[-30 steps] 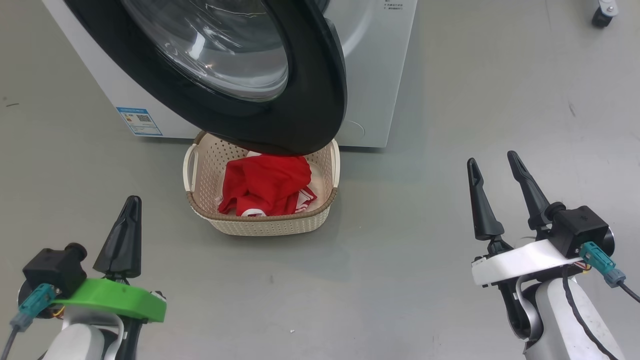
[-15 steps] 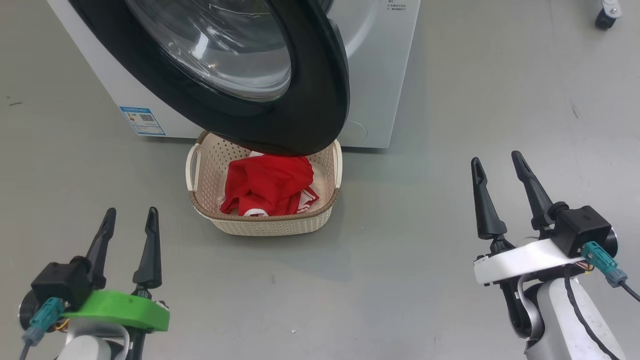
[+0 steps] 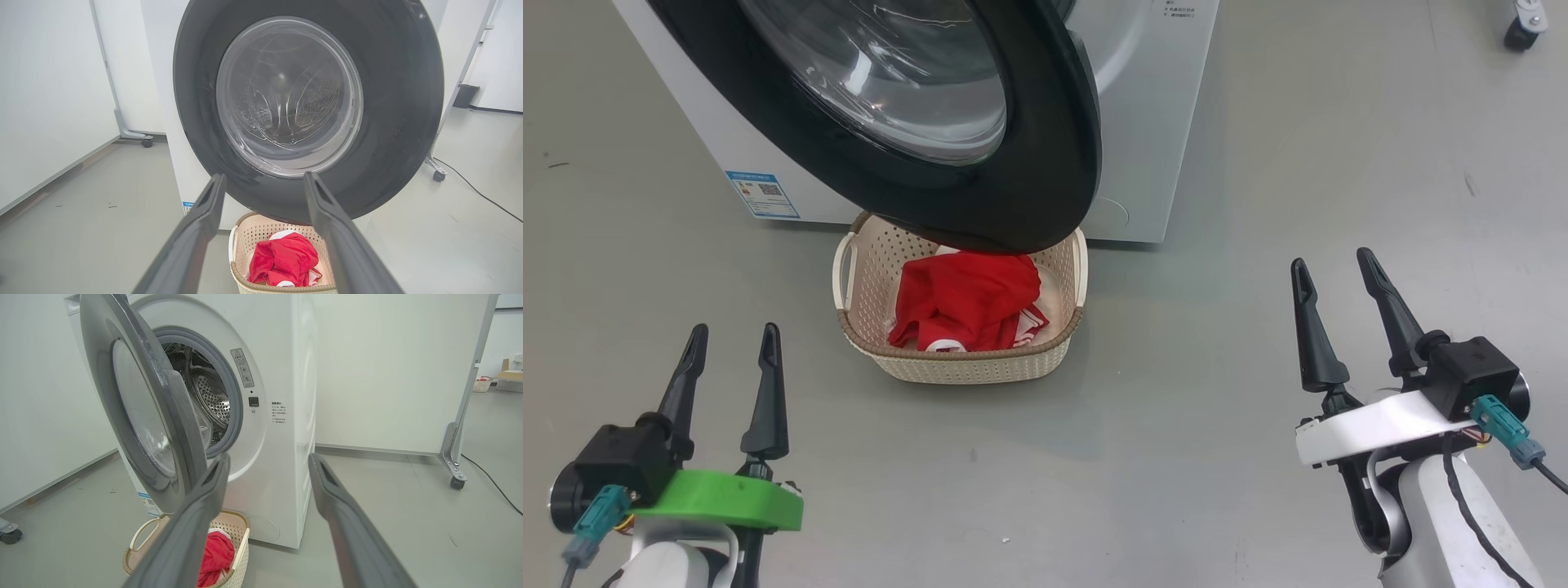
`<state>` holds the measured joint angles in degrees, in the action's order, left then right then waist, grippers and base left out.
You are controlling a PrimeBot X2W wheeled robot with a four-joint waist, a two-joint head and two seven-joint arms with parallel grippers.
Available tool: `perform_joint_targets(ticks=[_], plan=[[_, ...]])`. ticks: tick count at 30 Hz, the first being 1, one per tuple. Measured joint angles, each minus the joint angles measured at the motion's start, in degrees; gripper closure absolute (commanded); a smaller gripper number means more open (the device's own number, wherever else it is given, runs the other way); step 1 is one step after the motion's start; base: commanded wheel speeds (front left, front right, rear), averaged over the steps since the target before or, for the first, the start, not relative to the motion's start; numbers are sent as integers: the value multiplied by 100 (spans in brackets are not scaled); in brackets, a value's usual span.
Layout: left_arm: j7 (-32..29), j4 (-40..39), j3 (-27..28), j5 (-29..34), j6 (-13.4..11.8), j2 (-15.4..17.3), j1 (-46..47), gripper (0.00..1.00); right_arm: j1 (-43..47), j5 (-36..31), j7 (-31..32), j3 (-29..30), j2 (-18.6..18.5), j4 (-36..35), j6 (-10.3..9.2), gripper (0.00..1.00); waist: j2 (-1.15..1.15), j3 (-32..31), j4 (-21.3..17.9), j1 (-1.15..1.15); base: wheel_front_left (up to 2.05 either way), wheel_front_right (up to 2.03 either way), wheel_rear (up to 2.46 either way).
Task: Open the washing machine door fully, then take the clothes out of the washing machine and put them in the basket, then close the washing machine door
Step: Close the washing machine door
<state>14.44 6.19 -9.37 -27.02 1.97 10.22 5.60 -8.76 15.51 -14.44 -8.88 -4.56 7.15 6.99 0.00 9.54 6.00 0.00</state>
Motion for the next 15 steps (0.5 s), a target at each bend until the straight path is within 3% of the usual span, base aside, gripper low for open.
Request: perform_joint_targets(ticks=[15], plan=[[0, -107, 52, 199, 34, -94, -94, 0, 0, 0, 1, -13, 0, -1, 0, 0, 0, 44, -3, 0, 0, 0, 0]])
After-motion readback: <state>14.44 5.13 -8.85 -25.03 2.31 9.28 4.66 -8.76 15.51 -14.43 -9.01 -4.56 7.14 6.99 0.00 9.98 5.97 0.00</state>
